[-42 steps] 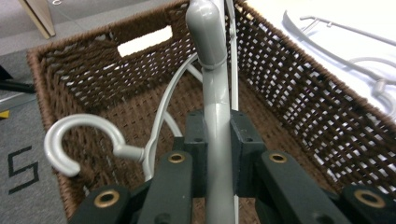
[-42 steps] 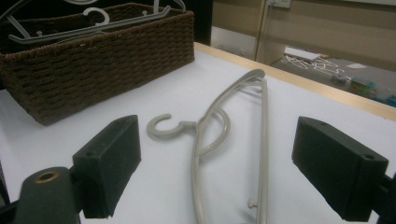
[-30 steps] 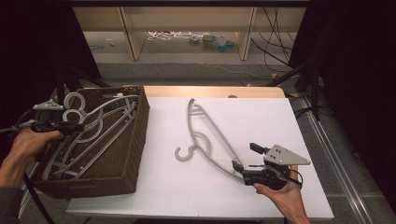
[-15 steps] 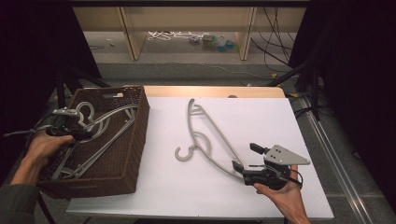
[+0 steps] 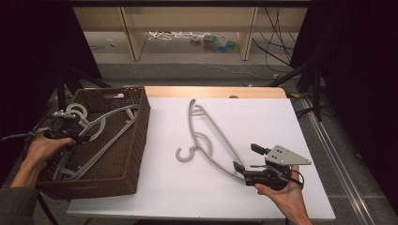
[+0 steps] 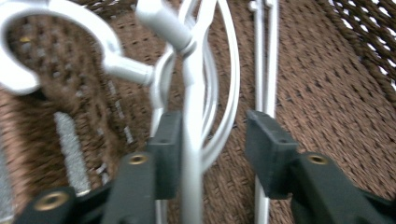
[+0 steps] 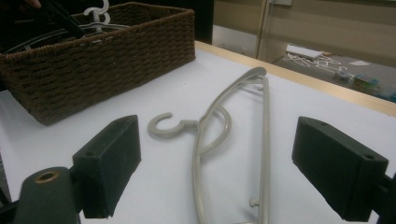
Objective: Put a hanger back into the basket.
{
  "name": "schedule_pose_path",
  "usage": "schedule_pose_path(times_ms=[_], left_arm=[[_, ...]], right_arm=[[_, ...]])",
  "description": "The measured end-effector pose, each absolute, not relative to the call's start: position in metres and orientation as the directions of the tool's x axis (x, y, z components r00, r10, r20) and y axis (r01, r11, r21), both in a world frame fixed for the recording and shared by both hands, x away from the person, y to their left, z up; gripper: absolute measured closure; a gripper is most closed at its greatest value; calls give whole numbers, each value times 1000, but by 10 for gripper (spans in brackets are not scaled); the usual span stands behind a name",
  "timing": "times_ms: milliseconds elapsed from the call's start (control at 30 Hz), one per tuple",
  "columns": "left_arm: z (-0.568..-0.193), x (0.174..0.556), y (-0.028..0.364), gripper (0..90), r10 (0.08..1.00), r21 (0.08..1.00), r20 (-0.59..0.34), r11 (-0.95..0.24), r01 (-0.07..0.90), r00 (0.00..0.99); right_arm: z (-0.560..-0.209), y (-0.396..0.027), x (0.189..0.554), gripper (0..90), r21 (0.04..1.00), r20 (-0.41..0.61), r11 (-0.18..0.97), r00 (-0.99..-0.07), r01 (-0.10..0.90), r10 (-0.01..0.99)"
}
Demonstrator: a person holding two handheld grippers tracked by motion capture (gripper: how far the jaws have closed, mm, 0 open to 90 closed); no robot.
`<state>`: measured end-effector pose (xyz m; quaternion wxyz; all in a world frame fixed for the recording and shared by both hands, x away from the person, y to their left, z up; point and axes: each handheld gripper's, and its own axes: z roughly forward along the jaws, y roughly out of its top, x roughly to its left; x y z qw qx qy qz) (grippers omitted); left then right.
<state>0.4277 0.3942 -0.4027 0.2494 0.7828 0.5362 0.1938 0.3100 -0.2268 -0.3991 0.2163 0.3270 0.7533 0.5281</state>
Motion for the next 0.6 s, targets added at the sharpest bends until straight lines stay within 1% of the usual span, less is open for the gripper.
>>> schedule_pose_path(times_ms=[33,100,167,200,233,333,367,400,433,467,500,567,600], left_arm=[[-401,428,395,474,937,610,44,-300,734,346],[-397,426,397,421,945,644,26,-265,718,325],[-392,426,400,397,924,679,64,-317,662,377],[-388,423,398,383,933,695,53,-290,658,355],[-384,420,398,368,933,693,56,-294,659,357],[-373,410,390,345,945,735,15,-232,637,327],[-368,406,387,336,947,747,1,-214,630,320],[-365,402,383,332,952,760,-3,-196,620,306],[-362,400,381,325,953,767,-2,-194,612,305],[-357,396,376,317,955,783,-4,-181,595,297],[-354,393,372,310,956,794,-5,-174,582,293],[-347,386,363,272,957,821,-26,-145,553,290],[-345,383,359,270,956,831,-30,-138,538,291]], right_arm=[[-399,-227,310,165,936,21,230,-695,266,719],[-399,-227,311,165,939,6,234,-693,252,721],[-400,-227,311,165,938,8,236,-696,254,718],[-400,-227,311,165,938,9,236,-697,255,717],[-400,-226,310,165,936,33,224,-700,273,714],[-400,-227,311,165,940,19,223,-696,257,718],[-400,-226,310,164,939,40,210,-695,271,718],[-400,-227,312,164,947,13,214,-694,241,720],[-400,-227,312,165,947,13,213,-692,240,722],[-400,-226,311,164,944,36,203,-693,261,720],[-399,-227,310,164,938,28,218,-687,268,726],[-399,-227,311,164,944,6,222,-687,243,726],[-399,-227,311,164,945,8,220,-689,242,725]])
